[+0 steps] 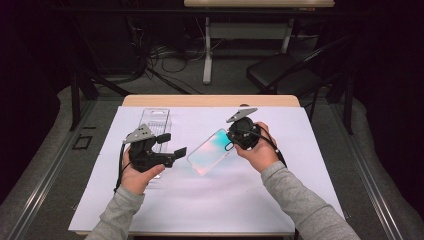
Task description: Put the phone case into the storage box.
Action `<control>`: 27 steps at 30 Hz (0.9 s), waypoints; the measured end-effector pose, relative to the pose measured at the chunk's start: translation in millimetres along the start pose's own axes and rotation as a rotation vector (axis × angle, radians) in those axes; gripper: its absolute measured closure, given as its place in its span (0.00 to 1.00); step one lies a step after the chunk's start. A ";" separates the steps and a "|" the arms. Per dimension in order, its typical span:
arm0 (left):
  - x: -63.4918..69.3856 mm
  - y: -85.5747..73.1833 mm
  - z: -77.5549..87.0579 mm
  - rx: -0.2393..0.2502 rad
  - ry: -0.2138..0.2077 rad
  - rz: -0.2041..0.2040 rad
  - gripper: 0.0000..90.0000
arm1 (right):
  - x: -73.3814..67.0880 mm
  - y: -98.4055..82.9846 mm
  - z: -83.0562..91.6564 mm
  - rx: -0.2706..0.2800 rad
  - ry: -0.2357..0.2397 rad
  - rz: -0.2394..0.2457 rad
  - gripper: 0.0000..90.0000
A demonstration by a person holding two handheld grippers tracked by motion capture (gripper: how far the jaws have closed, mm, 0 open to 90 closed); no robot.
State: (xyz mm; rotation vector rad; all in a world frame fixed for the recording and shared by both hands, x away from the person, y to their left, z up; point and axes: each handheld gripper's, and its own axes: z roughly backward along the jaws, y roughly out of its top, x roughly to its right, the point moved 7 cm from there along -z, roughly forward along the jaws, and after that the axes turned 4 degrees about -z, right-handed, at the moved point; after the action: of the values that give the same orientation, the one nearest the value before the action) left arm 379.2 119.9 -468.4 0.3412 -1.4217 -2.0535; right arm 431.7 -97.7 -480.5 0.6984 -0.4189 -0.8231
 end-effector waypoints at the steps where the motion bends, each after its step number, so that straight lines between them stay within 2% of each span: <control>1: 0.4 0.9 -1.6 -0.001 -0.004 0.001 0.21 | -0.3 0.3 0.2 0.001 -0.001 0.001 0.98; 6: 1.5 3.1 -8.0 -0.013 -0.023 0.009 0.30 | -0.5 1.6 1.7 0.009 -0.006 0.009 0.98; 13: -0.5 5.1 -16.3 -0.027 -0.019 0.018 0.32 | -1.3 2.8 3.9 0.016 -0.008 0.017 0.98; 21: -2.3 4.1 -24.3 -0.053 -0.033 0.034 0.35 | -3.9 3.6 5.6 0.025 -0.012 0.027 0.98; 27: -1.6 2.6 -26.8 -0.070 -0.053 0.041 0.43 | -5.8 4.5 6.0 0.035 -0.015 0.042 0.98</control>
State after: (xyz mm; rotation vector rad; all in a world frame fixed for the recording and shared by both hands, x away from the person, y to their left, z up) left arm 395.5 100.0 -476.6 0.2280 -1.3720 -2.0872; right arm 426.9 -93.4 -473.5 0.7140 -0.4609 -0.7837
